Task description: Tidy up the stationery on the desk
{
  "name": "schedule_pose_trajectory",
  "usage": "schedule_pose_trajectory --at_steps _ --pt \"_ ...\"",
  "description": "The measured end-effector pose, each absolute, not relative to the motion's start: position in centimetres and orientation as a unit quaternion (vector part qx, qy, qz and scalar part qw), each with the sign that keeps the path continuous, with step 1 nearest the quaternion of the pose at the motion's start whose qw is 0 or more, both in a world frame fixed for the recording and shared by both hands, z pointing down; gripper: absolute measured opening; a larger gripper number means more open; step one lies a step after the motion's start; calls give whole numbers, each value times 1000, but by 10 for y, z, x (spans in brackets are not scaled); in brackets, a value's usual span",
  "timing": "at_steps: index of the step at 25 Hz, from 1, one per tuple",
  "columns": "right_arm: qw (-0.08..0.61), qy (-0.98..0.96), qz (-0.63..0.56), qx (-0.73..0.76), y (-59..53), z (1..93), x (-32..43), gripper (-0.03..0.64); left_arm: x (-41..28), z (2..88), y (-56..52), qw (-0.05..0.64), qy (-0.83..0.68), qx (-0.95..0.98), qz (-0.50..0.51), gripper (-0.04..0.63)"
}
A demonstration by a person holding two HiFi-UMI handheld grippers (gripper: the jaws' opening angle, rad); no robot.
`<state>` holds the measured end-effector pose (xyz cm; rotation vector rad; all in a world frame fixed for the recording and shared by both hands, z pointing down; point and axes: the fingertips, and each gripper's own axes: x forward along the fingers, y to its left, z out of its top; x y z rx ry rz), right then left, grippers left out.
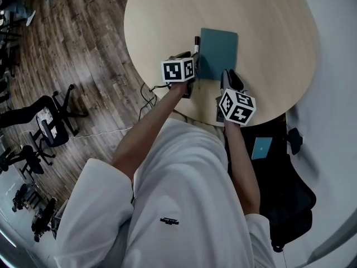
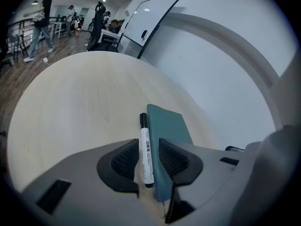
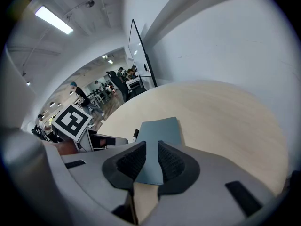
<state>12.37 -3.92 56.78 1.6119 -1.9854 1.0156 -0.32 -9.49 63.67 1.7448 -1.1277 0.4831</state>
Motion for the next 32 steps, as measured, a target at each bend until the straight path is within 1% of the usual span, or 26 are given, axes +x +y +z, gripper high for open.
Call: schedule_pose_trajectory --at_steps 9,15,20,23,26,28,32 --pt "197 -714 346 576 -15 557 103 101 -9 607 -78 459 -441 749 181 124" --pt "202 -732 322 565 -7 543 90 101 -12 573 -61 391 -420 795 198 123" --pt "198 -750 313 547 3 529 90 101 -9 541 -31 348 -402 819 213 68" --pt "197 -767 306 529 16 519 91 100 -10 517 -11 325 -408 827 210 48" --pt "184 -780 302 515 32 500 101 92 -6 488 8 305 -418 832 200 40" --pt "172 -787 303 509 43 482 105 71 -7 466 23 291 -422 836 195 37" --pt "143 -806 300 491 55 451 105 67 -12 426 44 262 -434 842 188 35"
